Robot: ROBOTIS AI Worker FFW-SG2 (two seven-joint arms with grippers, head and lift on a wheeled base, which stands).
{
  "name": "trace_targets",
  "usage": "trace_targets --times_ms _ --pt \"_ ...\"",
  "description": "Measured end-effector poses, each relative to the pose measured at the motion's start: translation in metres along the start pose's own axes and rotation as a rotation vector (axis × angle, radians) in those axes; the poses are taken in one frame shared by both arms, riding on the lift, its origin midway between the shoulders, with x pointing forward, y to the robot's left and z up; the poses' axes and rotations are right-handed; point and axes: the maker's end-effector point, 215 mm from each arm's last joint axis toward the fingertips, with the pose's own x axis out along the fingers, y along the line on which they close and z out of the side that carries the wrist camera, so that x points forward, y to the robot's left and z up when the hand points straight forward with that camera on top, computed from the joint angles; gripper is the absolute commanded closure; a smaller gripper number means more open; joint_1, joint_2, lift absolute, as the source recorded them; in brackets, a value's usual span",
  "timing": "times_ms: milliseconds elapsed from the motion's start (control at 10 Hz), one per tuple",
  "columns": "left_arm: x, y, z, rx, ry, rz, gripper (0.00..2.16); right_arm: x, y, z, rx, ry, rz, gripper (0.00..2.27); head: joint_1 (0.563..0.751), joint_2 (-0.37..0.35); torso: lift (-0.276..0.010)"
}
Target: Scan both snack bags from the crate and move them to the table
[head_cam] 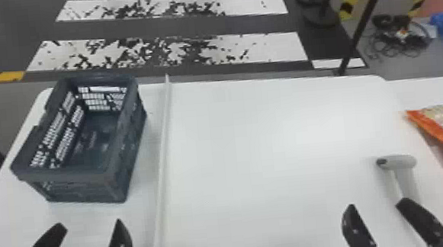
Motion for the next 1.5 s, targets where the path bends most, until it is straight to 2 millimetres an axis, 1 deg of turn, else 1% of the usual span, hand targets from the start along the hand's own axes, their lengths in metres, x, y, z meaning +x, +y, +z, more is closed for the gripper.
trace_targets --times_ms 1500 --pt "-0.0026 -0.0082 -0.003 -0.001 0.004 -0.01 0.08 -0.0026 -0.0013 -0.0024 -0.008 -0.001 0.019 0.08 0.695 -0.079 -0.087"
